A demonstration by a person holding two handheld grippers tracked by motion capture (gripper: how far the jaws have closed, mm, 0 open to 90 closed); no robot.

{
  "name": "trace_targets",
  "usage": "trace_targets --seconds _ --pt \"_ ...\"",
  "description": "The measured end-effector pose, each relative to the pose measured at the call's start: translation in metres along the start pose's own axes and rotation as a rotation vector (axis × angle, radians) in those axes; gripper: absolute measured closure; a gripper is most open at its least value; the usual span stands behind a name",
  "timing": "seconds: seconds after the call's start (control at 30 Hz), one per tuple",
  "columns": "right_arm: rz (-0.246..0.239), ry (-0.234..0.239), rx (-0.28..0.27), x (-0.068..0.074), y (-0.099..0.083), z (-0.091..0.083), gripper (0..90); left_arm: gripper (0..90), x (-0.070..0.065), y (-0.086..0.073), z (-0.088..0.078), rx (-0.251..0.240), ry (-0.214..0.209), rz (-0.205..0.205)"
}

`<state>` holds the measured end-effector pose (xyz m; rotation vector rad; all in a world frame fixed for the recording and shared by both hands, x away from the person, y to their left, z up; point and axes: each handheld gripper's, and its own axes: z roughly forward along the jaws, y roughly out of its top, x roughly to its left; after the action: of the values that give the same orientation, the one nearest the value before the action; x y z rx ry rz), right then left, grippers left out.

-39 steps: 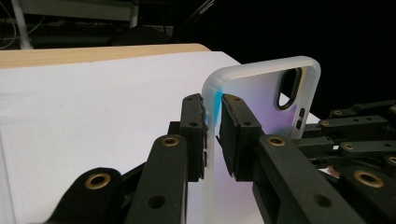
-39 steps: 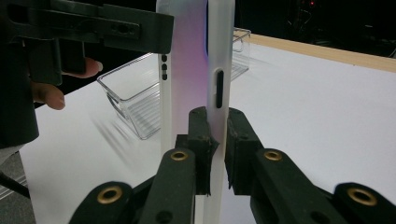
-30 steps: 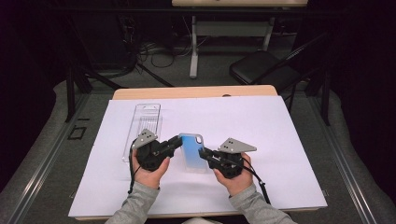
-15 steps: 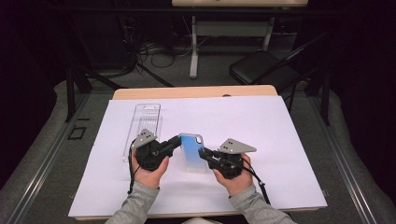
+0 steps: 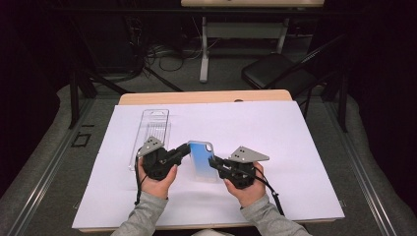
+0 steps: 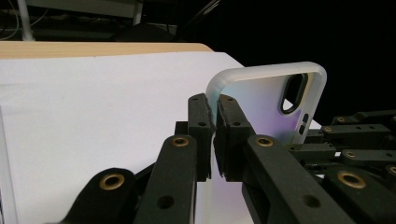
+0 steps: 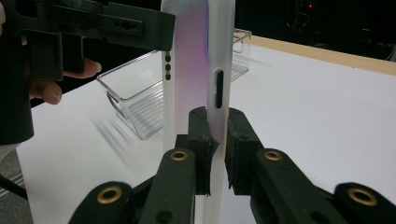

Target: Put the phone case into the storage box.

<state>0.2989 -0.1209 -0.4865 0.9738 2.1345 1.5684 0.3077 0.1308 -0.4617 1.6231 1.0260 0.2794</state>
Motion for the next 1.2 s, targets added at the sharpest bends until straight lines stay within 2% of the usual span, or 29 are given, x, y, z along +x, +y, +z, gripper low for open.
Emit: trace_targets --seconds 0.43,0.9,1.2 --pt "0.001 0.006 0.005 0.0004 -0.0002 0.0002 82.0 86.3 -0.0015 -0.0004 -0.0007 -0.001 0.014 -0.022" --pt "0.009 0.011 0.003 0.0000 -0.0005 0.0011 82.0 86.4 -0.0029 -0.0002 -0.0012 -0.003 0.026 -0.008" --pt "0.007 0.010 0.000 -0.0002 -0.0003 0.0006 82.0 86.3 -0.0024 -0.0001 -0.0014 -0.005 0.019 -0.005"
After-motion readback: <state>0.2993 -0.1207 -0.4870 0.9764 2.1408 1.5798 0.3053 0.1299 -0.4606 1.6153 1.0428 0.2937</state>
